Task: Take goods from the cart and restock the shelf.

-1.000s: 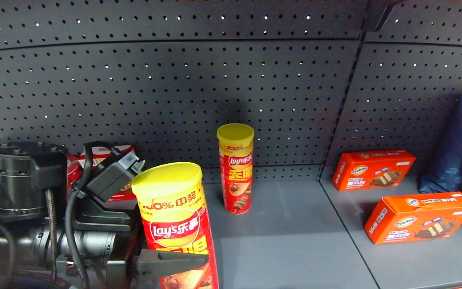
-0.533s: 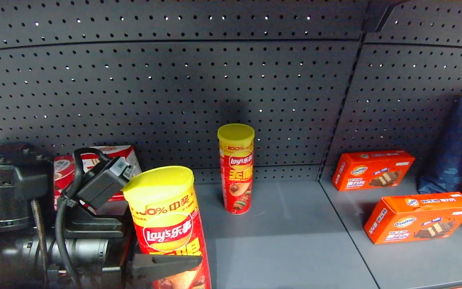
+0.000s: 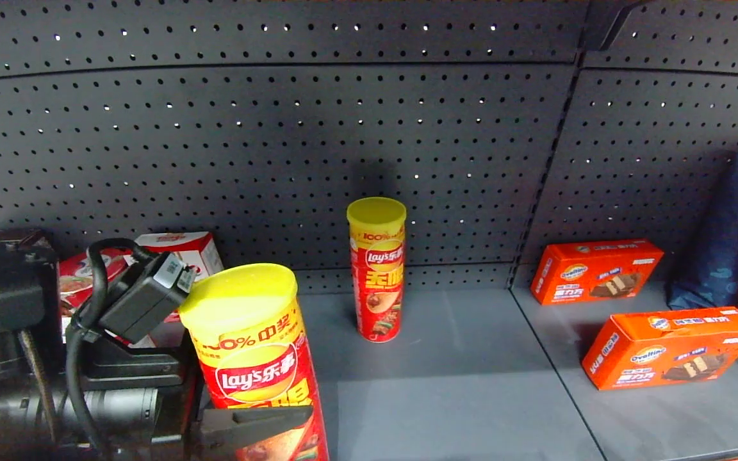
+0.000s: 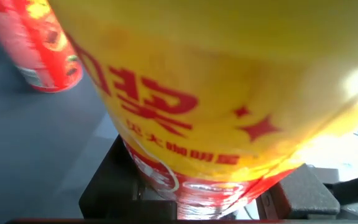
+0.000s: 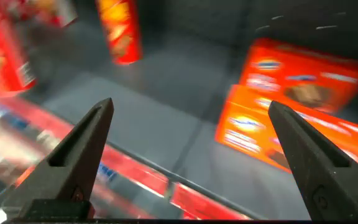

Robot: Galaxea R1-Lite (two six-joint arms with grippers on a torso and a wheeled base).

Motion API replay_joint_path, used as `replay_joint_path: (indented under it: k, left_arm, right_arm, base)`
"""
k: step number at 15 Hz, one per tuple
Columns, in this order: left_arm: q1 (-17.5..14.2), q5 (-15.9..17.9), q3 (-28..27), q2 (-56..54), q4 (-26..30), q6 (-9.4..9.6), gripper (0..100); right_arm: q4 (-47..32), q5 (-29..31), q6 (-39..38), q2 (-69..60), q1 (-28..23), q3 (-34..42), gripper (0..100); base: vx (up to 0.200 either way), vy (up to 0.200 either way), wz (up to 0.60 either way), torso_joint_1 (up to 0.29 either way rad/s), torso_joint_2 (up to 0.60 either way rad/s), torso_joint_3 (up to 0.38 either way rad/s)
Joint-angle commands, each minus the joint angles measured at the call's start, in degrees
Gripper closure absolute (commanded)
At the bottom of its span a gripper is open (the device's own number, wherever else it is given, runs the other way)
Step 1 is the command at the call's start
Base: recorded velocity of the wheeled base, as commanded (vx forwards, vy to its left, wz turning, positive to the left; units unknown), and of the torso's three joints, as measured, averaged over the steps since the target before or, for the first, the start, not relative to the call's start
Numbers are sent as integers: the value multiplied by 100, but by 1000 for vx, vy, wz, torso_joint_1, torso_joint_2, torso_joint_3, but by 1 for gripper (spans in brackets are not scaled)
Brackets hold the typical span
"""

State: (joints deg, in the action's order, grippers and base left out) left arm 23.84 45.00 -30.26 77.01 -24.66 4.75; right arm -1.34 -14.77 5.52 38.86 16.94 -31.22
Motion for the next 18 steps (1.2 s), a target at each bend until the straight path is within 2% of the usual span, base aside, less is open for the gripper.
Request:
replay_joint_path:
  k: [1, 2, 3, 4, 6, 7, 10, 13, 14, 18]
  left_arm:
    - [-11, 0, -50, -10, -4, -10, 100]
    - [-20, -17, -50, -10, -4, -10, 100]
    - [-47, -17, -7, -37, 5, -27, 100]
    - [-99, -8, 2, -37, 5, -45, 100]
    - [-222, 18, -42, -28, -4, -36, 100]
    - [-231, 18, -42, -28, -4, -36, 100]
    - [-222, 36, 2, -37, -4, -36, 100]
    - [-222, 44, 11, -37, -4, -36, 100]
    - [-222, 53, 11, -37, -4, -36, 100]
    - [-222, 44, 20, -54, -4, -36, 100]
  right_arm:
    - [574, 36, 151, 1624, 529, -279, 0]
    - [908, 80, 221, 1923, 556, -288, 0]
    - [1716, 1, 292, 2591, 591, -323, 0]
    - [2094, -140, 292, 2969, 679, -455, 0]
    - [2287, -500, 300, 3619, 784, -833, 0]
    - [2323, -606, 300, 3743, 819, -947, 0]
    - [2806, -1467, 379, 4595, 907, -1563, 0]
    - [3281, -1818, 678, 5281, 907, -1817, 0]
    - [3535, -2144, 696, 5650, 933, -1976, 0]
    - [3782, -2416, 757, 6379, 1109, -2468, 0]
  base:
    - [0, 0, 0, 0, 0, 0]
    - [0, 0, 0, 0, 0, 0]
    - [0, 0, 0, 0, 0, 0]
    - [0, 0, 0, 0, 0, 0]
    - [0, 0, 0, 0, 0, 0]
    - [0, 0, 0, 0, 0, 0]
    - [0, 0, 0, 0, 0, 0]
    - [0, 0, 0, 0, 0, 0]
    - [0, 0, 0, 0, 0, 0]
    - [0, 0, 0, 0, 0, 0]
